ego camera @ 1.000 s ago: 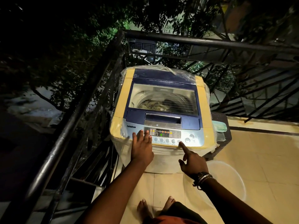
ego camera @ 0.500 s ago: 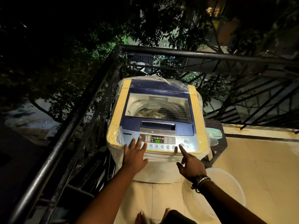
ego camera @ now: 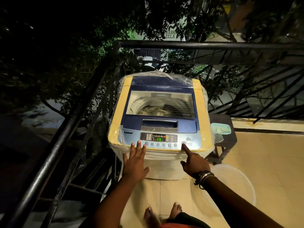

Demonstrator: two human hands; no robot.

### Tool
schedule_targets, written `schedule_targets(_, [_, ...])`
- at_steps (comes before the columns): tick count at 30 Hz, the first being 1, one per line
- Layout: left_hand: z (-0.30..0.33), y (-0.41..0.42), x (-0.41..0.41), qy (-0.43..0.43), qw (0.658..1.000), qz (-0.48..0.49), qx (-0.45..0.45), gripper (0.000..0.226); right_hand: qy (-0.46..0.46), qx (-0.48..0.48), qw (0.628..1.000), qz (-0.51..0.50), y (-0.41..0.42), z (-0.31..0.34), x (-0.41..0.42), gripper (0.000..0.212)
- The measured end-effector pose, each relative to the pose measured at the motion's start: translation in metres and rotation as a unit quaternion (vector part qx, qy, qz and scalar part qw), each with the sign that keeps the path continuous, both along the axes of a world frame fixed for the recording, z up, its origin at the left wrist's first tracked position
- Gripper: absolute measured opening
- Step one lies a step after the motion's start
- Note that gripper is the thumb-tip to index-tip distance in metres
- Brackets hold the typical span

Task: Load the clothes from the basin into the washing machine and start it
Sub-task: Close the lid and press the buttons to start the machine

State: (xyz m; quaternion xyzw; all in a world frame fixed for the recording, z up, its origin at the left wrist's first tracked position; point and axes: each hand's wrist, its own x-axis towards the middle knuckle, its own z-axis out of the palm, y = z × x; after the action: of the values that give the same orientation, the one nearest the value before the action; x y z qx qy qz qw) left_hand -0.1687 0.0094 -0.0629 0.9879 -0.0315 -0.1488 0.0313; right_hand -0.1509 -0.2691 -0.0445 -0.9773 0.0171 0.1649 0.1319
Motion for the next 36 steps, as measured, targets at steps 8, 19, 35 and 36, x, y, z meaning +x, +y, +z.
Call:
schedule_targets(8, [0.003,-0.018,-0.001,0.007,0.999,0.027,0.020,0.114,0.034,-0.047,0.997,0.054,-0.014,0.019,0.009,0.090])
schedule_targets(19, [0.023,-0.031,0.000,0.050,0.997,0.039,0.049,0.107,0.118,-0.128,0.968,0.182,0.005,0.068,0.061,0.038])
schedule_targets(35, [0.025,-0.007,0.011,0.004,0.993,-0.050,0.105,0.099,0.083,0.028,0.992,0.085,-0.033,0.021,0.034,0.078])
schedule_targets(36, [0.025,-0.007,0.010,-0.011,0.992,-0.057,0.111,0.099,0.073,0.038,0.994,0.073,-0.034,0.014,0.028,0.082])
